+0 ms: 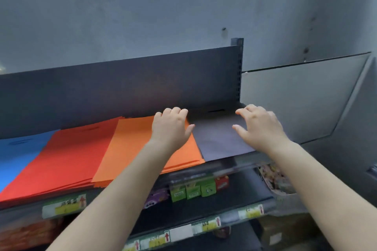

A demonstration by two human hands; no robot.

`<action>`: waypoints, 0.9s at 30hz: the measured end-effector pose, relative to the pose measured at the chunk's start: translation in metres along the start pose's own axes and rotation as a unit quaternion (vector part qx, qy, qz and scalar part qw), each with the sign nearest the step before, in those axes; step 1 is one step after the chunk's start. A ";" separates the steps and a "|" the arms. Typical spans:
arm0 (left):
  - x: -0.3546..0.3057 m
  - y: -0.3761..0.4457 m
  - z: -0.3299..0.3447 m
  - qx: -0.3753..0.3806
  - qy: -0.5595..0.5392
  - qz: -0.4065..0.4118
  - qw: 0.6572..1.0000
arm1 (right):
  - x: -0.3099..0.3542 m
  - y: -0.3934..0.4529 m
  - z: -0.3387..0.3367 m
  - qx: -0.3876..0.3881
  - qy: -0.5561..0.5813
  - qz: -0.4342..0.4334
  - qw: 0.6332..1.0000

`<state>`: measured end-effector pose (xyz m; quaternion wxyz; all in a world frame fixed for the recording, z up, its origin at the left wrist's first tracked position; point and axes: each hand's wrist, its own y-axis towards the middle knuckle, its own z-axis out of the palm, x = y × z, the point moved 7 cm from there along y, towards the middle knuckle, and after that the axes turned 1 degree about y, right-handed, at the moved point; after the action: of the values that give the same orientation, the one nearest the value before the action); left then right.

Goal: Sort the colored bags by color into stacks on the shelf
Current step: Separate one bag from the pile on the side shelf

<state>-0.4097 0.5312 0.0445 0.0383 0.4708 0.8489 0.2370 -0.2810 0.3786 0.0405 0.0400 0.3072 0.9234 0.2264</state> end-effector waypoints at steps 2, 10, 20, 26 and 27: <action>-0.044 0.021 -0.006 -0.001 -0.006 0.030 1.000 | -0.039 -0.005 -0.014 0.004 -0.027 0.013 1.000; -0.237 0.081 -0.028 -0.019 -0.059 0.122 0.991 | -0.217 -0.058 -0.062 0.046 -0.126 0.118 0.984; -0.472 0.088 -0.030 -0.002 -0.154 0.271 0.950 | -0.409 -0.177 -0.115 0.074 -0.223 0.312 0.921; -0.578 0.082 -0.028 0.001 -0.201 0.359 0.911 | -0.477 -0.240 -0.129 0.084 -0.229 0.405 0.881; -0.594 0.083 -0.025 0.004 -0.208 0.371 0.905 | -0.487 -0.247 -0.130 0.085 -0.232 0.416 0.875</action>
<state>-0.0233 0.0735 0.0093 0.1213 0.7902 0.5869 0.1278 -0.0508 -0.1331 0.0153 0.1292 0.7092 0.6900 0.0651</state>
